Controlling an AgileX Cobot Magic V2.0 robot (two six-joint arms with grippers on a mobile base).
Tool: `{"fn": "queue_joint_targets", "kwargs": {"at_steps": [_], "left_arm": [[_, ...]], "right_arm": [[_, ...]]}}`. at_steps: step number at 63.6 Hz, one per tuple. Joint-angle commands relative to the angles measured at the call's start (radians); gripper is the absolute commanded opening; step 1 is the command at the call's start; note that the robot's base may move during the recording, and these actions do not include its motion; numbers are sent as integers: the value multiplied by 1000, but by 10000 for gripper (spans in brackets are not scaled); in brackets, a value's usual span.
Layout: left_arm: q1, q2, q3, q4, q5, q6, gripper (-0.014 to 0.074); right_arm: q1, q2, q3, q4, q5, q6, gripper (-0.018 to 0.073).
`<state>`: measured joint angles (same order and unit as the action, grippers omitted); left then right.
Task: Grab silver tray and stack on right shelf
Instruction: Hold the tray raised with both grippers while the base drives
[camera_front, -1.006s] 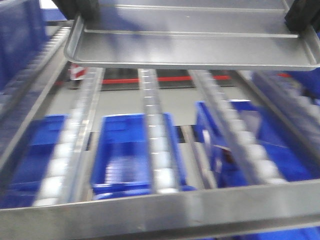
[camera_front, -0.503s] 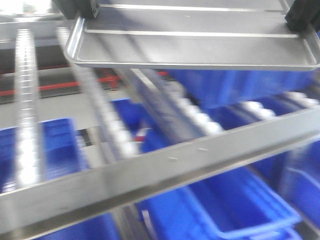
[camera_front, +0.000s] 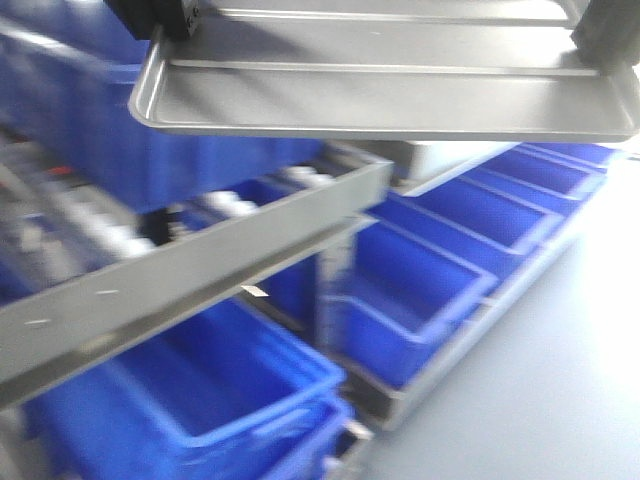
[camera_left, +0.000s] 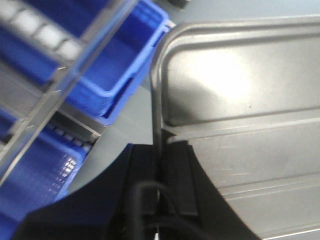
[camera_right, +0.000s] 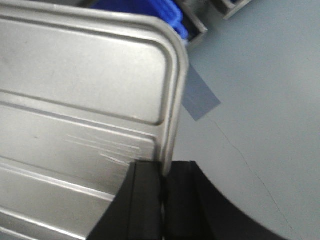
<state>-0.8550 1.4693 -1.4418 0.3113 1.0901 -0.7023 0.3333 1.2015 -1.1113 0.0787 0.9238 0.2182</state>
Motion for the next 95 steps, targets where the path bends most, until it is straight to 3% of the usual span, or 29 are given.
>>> {"fn": "queue_joint_targets", "kwargs": {"at_steps": [1, 95], "left_arm": [[-8, -38, -29, 40, -1, 16, -93], [-8, -38, -29, 39, 1, 16, -93]], "right_arm": [[-4, -27, -37, -25, -50, -17, 57], [-4, -27, -37, -25, -50, -17, 57]]}}
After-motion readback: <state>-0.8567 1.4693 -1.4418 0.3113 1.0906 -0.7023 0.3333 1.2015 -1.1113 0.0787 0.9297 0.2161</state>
